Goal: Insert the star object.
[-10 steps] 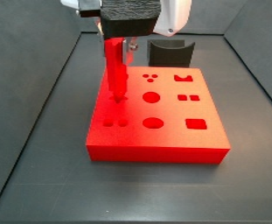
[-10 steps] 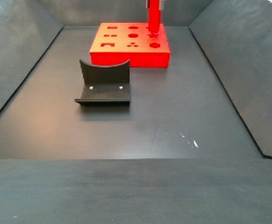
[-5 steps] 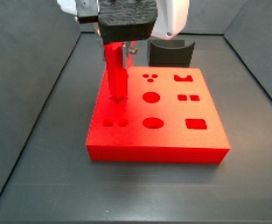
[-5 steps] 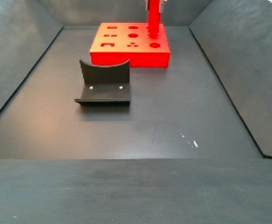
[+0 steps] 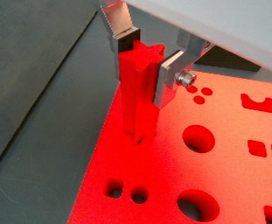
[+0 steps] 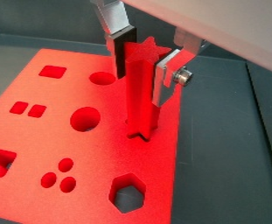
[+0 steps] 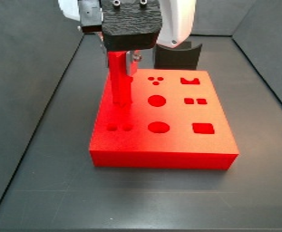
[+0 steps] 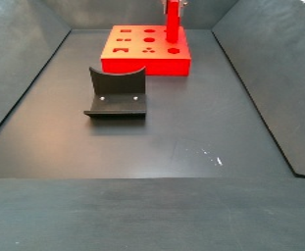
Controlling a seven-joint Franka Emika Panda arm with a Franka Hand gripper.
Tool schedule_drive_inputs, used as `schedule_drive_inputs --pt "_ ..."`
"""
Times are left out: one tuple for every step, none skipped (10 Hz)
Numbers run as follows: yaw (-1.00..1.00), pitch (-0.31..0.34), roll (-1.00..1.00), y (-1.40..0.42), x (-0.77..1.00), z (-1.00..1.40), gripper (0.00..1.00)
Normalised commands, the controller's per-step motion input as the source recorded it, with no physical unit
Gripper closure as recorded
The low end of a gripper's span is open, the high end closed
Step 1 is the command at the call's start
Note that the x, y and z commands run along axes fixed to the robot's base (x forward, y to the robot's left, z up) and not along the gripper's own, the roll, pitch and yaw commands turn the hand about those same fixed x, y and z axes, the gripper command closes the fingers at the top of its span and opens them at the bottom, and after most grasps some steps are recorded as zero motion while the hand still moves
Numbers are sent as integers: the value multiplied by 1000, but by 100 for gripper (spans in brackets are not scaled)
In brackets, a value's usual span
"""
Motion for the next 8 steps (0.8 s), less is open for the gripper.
schedule_drive_inputs --pt "171 -3 74 0 37 -143 100" --pt "269 -1 111 0 89 -171 100" --pt "274 0 121 0 63 -177 100" --pt "229 0 109 0 17 -151 100" --pt "63 0 81 -31 0 -123 100" --pt "0 0 116 -49 0 -223 100" --pt "-26 0 147 -63 0 -523 100" --pt "-60 0 90 -69 109 -857 100"
